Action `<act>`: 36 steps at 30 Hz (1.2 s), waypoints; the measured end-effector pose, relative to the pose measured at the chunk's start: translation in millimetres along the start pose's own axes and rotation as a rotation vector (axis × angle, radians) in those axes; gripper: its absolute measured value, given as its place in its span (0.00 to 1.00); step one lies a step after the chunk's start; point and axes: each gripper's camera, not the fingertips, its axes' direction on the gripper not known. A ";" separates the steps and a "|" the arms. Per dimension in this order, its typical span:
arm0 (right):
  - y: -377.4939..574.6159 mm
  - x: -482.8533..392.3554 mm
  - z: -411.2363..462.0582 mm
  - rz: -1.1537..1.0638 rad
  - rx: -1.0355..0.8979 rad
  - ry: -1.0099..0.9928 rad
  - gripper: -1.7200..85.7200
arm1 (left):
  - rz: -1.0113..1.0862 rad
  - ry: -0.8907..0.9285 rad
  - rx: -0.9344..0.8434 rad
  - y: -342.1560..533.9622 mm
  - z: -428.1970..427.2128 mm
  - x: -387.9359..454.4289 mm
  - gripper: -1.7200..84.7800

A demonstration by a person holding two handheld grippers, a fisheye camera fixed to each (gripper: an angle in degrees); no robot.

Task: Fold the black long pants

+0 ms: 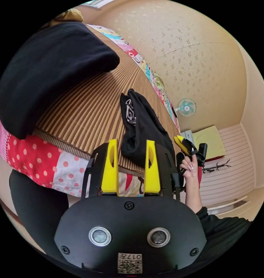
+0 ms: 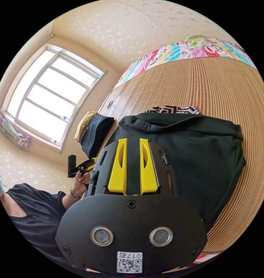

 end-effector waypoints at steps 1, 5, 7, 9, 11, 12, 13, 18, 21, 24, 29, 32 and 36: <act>-7.0 -16.0 17.4 -0.015 -0.042 -0.020 0.12 | -0.009 0.003 -0.004 2.2 1.9 0.1 0.15; -36.2 -80.7 75.6 -0.078 -0.199 -0.034 0.15 | -0.032 0.062 -0.036 10.3 15.3 6.1 0.08; -52.8 -109.8 103.0 -0.112 -0.300 -0.019 0.17 | 0.015 0.083 0.009 14.9 11.9 18.0 0.07; -69.8 -137.7 130.9 -0.146 -0.393 0.022 0.19 | 0.079 0.069 0.033 18.7 10.3 37.6 0.07; -90.4 -171.0 168.1 -0.184 -0.510 0.131 0.21 | 0.118 0.058 0.042 20.8 10.8 50.5 0.07; -94.7 -179.3 177.8 -0.199 -0.539 0.168 0.22 | 0.136 0.054 0.050 22.2 11.2 57.1 0.07; -102.3 -195.3 199.4 -0.235 -0.604 0.264 0.22 | 0.139 0.053 0.053 22.9 11.3 59.6 0.07; -104.3 -229.4 291.6 -0.375 -0.841 0.761 0.24 | 0.139 0.095 0.086 28.5 8.3 69.9 0.06; -95.6 -231.2 316.4 -0.389 -0.867 0.873 0.21 | 0.147 0.112 0.106 34.2 4.4 72.1 0.06; -100.2 -228.3 292.9 -0.355 -0.776 0.838 0.13 | 0.159 0.135 0.117 41.3 -1.6 71.9 0.07; -114.2 -185.0 157.6 -0.276 -0.500 0.411 0.07 | 0.188 0.213 0.135 51.9 -6.7 75.8 0.09; -103.0 -117.8 45.7 -0.165 -0.272 0.094 0.06 | 0.211 0.223 0.094 54.1 0.7 85.8 0.10; -41.9 -9.8 -63.5 -0.047 0.038 -0.234 0.05 | 0.223 0.233 0.034 57.5 18.8 97.8 0.10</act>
